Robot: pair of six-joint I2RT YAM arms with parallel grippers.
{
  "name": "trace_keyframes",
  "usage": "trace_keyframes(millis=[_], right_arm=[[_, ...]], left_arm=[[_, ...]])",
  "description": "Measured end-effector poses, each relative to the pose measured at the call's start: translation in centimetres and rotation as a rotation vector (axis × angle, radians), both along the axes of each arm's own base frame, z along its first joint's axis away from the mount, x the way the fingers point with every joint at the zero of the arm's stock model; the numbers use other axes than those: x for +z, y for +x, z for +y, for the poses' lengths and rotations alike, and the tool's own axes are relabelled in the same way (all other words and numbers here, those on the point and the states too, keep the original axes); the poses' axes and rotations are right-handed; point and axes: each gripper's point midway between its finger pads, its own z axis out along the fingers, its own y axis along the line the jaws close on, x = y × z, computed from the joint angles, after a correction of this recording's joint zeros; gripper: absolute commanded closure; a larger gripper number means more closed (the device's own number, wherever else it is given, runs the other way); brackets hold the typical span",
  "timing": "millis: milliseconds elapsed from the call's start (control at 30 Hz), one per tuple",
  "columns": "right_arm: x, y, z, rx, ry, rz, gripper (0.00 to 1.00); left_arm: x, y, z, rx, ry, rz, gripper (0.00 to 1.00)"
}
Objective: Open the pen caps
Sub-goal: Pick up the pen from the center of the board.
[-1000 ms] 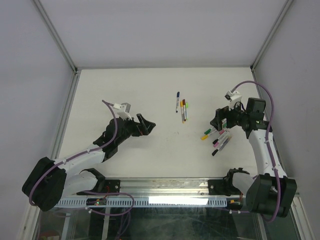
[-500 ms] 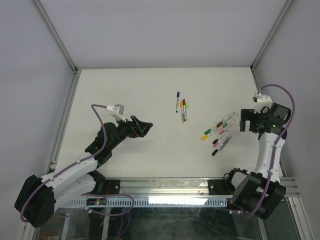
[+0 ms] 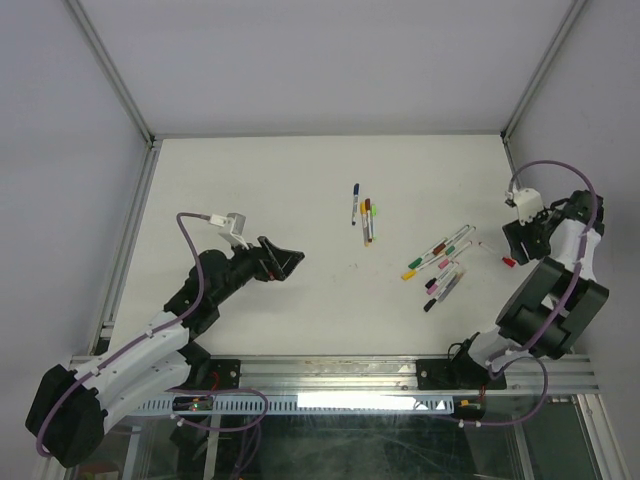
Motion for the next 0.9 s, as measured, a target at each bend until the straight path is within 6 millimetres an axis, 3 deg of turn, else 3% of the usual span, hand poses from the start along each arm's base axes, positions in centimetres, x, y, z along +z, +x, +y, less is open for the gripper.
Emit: trace_keyframes(millis=[100, 300, 400, 567, 900], right_arm=[[-0.2, 1.9, -0.5, 0.098, -0.035, 0.006, 0.42], [-2.5, 3.9, 2.3, 0.269, -0.050, 0.089, 0.46], [-3.5, 4.4, 2.6, 0.295, -0.044, 0.131, 0.48], [-5.0, 3.6, 1.4, 0.281, -0.065, 0.208, 0.49], [-5.6, 1.9, 0.6, 0.288, -0.079, 0.268, 0.56]], left_arm=[[-0.1, -0.3, -0.1, -0.009, -0.008, 0.010, 0.01], [-0.3, -0.4, -0.1, -0.011, -0.015, 0.028, 0.01], [-0.2, -0.5, -0.1, -0.010, -0.019, 0.029, 0.01], [-0.3, -0.5, -0.1, -0.010, -0.020, 0.031, 0.01], [-0.3, -0.6, 0.0, -0.010, -0.022, 0.029, 0.01]])
